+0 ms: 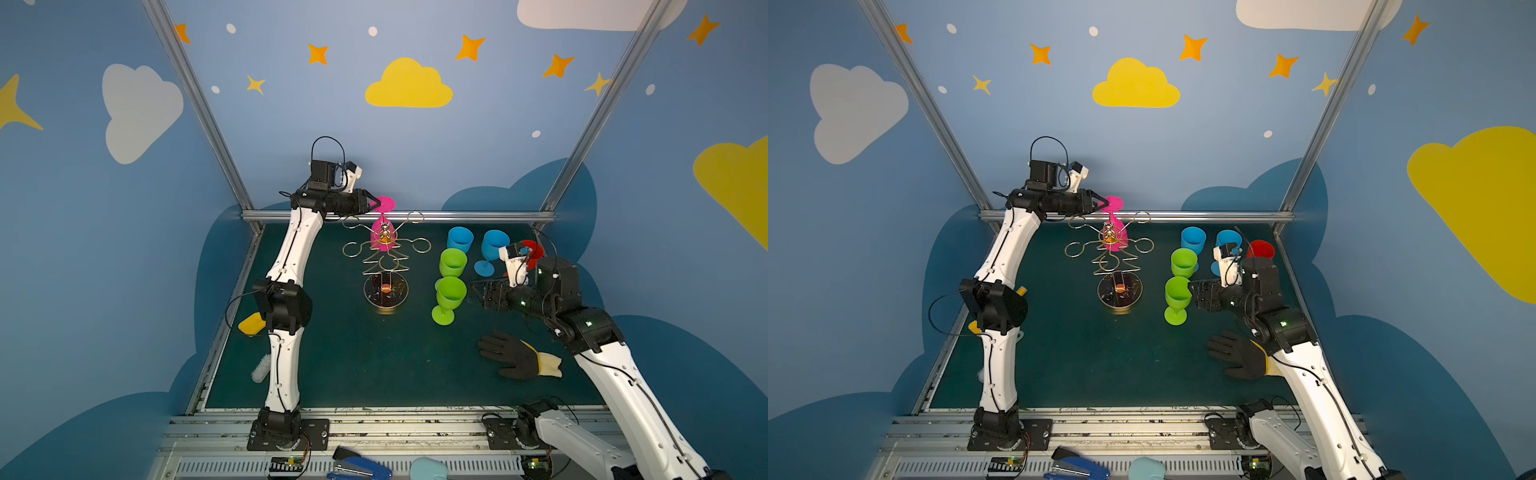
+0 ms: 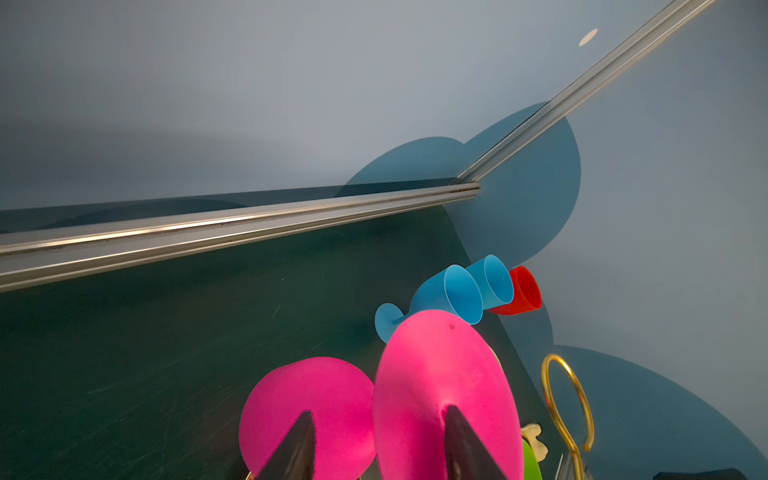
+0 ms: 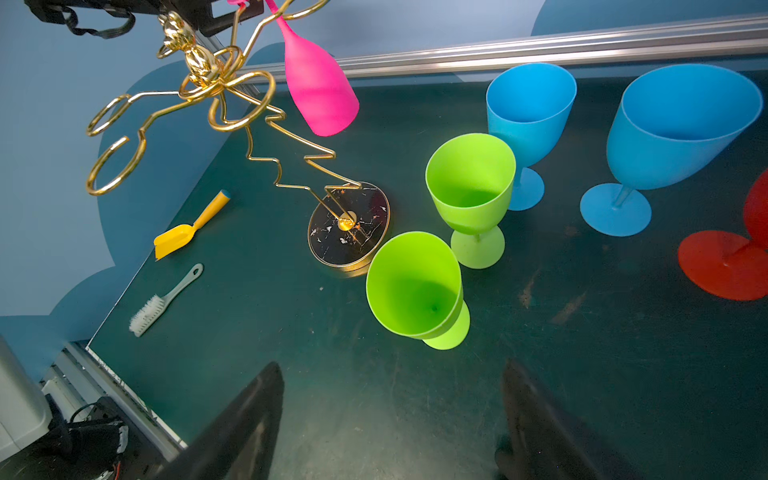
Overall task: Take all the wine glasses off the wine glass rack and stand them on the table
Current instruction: 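Reach the left gripper to the magenta glass on the rack while the right withdraws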
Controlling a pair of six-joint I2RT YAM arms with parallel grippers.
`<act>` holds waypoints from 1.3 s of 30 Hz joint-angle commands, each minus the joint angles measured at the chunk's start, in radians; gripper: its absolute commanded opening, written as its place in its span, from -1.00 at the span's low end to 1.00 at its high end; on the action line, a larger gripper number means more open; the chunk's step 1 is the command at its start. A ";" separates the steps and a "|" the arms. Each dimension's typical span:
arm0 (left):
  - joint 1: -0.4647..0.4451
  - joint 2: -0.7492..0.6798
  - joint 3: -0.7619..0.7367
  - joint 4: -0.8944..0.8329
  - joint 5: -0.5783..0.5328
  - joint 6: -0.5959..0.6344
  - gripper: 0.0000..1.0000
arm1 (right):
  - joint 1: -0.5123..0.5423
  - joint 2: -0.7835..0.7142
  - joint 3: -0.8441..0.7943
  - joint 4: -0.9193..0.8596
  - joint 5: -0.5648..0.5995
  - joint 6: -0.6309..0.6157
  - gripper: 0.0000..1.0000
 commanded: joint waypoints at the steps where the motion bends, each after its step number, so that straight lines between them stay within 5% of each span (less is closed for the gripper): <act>1: 0.000 -0.006 0.018 -0.021 -0.034 0.009 -0.20 | -0.006 -0.018 -0.013 -0.001 0.008 -0.008 0.62; 11: 0.004 -0.013 0.017 0.011 0.010 -0.029 -0.73 | -0.012 -0.033 -0.014 -0.005 0.011 -0.009 0.62; 20: 0.034 -0.018 0.013 0.078 0.131 -0.134 -0.93 | -0.018 -0.034 -0.014 0.001 0.007 -0.006 0.62; 29: 0.043 -0.036 -0.018 0.128 0.173 -0.176 -0.93 | -0.021 -0.034 -0.013 0.003 -0.002 -0.006 0.62; 33: 0.038 -0.035 -0.015 0.095 0.138 -0.140 0.07 | -0.020 -0.037 -0.010 0.001 -0.003 -0.006 0.62; 39: 0.009 -0.023 -0.005 0.056 0.087 -0.069 0.32 | -0.023 -0.034 -0.004 -0.002 -0.004 -0.009 0.62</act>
